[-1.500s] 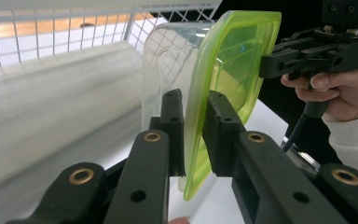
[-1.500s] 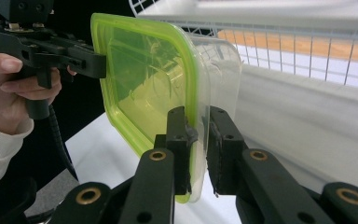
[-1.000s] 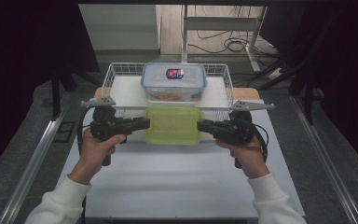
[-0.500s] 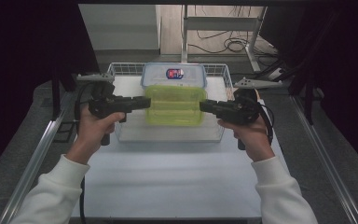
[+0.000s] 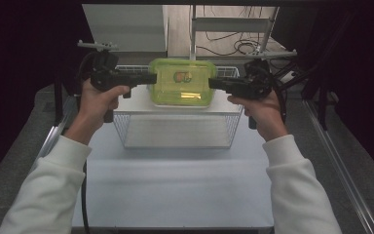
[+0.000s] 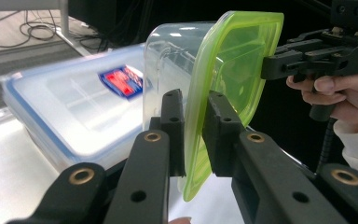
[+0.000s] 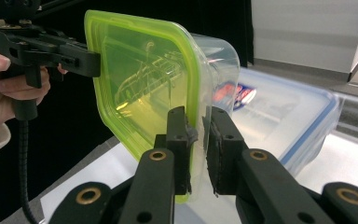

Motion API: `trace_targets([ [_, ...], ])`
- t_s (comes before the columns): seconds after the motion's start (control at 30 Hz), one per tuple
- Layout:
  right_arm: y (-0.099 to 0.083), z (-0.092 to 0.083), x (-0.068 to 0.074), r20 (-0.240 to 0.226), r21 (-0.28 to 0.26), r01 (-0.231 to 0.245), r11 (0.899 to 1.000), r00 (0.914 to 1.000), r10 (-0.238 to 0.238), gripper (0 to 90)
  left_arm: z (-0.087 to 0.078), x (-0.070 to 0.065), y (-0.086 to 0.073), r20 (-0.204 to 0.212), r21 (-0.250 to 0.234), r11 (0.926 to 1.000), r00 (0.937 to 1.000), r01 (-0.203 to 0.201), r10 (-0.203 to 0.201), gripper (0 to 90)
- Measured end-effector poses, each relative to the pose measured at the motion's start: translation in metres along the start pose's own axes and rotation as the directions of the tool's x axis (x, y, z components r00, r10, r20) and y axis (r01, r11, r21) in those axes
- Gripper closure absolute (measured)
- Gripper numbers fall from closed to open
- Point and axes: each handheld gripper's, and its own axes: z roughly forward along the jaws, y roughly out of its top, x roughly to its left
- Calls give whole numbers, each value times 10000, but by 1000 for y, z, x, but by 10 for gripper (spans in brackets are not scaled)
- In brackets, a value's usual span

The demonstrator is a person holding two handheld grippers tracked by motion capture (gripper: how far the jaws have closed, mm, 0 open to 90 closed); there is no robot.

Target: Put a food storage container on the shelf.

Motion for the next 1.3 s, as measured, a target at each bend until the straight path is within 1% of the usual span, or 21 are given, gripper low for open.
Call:
trace_targets([
  [0.1,10,6,-7,62,43,-93,9999,9999,93,794,4,8,7,-97,13,10000,9999,75,-75,791],
  [0.2,15,13,-14,150,107,-234,9997,9996,232,794,10,19,10,-88,48,9994,9994,345,-344,792],
  [0.27,16,18,-19,135,132,-377,9992,9992,375,794,14,25,10,-151,110,9986,9985,523,-521,793],
  [0.47,16,31,-32,184,320,-682,9972,9975,677,794,27,40,9,-393,394,9961,9962,789,-774,797],
  [0.53,16,35,-35,199,338,-760,9965,9970,753,793,29,44,9,-349,300,9954,9953,909,-899,796],
  [0.6,16,37,-40,54,264,-984,9948,9951,983,792,30,46,11,-367,240,9948,9945,987,-978,796],
  [0.67,17,39,-44,-25,226,-1073,9940,9942,1073,790,32,46,14,-471,259,9927,9921,1179,-1166,796],
  [0.73,19,41,-47,21,302,-1111,9934,9938,1110,787,33,46,17,-672,330,9929,9914,1144,-1120,795],
  [0.77,20,42,-48,32,286,-1151,9929,9933,1151,786,35,46,18,-731,309,9917,9898,1245,-1220,794],
  [0.83,21,44,-50,73,267,-1232,9920,9924,1230,781,36,48,20,-744,302,9903,9883,1355,-1330,791],
  [0.87,22,45,-51,72,250,-1234,9920,9924,1232,779,37,49,20,-715,261,9884,9865,1496,-1474,788],
  [1.07,22,50,-56,164,87,-1446,9894,9894,1445,758,45,51,21,-872,224,9860,9828,1651,-1626,744],
  [1.13,22,53,-58,257,39,-1476,9890,9887,1474,743,47,53,20,-975,213,9846,9805,1735,-1707,724],
  [1.17,21,54,-59,279,92,-1504,9886,9883,1501,734,48,53,20,-1091,184,9824,9770,1860,-1829,721],
  [1.2,21,57,-59,341,173,-1487,9887,9884,1481,718,49,53,19,-1153,151,9824,9763,1862,-1833,716],
  [1.23,20,58,-60,359,242,-1537,9878,9876,1528,707,50,54,19,-1123,91,9803,9743,1975,-1953,711],
  [1.3,18,60,-63,272,159,-1738,9847,9845,1733,707,50,55,18,-1089,12,9797,9739,2003,-1990,711],
])
